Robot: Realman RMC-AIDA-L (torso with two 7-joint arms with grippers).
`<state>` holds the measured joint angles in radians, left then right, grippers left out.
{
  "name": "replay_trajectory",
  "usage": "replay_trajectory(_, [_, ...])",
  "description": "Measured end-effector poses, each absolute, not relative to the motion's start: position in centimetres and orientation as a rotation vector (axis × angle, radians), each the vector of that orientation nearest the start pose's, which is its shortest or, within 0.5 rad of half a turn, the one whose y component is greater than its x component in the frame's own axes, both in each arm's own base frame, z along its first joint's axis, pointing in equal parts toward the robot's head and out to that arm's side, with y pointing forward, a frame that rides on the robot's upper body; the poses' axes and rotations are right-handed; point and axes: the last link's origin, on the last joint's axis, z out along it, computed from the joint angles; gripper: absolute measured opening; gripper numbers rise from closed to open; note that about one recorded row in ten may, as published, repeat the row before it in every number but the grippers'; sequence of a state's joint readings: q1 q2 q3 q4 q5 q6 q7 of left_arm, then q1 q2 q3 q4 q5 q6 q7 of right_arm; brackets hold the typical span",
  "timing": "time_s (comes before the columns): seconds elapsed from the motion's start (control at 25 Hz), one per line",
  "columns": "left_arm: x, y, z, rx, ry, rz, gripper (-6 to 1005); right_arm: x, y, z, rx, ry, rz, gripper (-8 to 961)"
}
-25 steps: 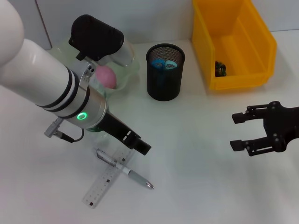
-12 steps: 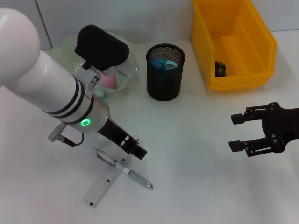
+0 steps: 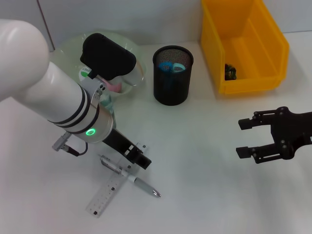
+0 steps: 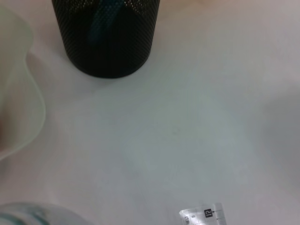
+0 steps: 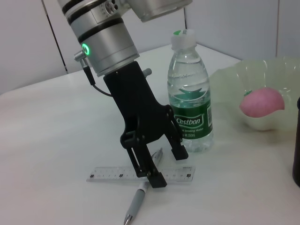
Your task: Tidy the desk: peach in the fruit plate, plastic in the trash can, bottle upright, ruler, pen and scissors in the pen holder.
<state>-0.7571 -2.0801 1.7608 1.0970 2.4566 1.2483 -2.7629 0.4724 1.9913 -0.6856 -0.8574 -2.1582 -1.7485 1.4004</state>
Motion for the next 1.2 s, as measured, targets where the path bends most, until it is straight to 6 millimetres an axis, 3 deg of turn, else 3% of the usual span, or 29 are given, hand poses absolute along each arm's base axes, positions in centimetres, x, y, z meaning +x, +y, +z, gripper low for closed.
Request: replay_trajectory(1.2, [-15.35,35.64,-9.58,-2.666,-0.830,0.545,789,28.29,31.41,5.25,-2.858,0.476,0.406,771])
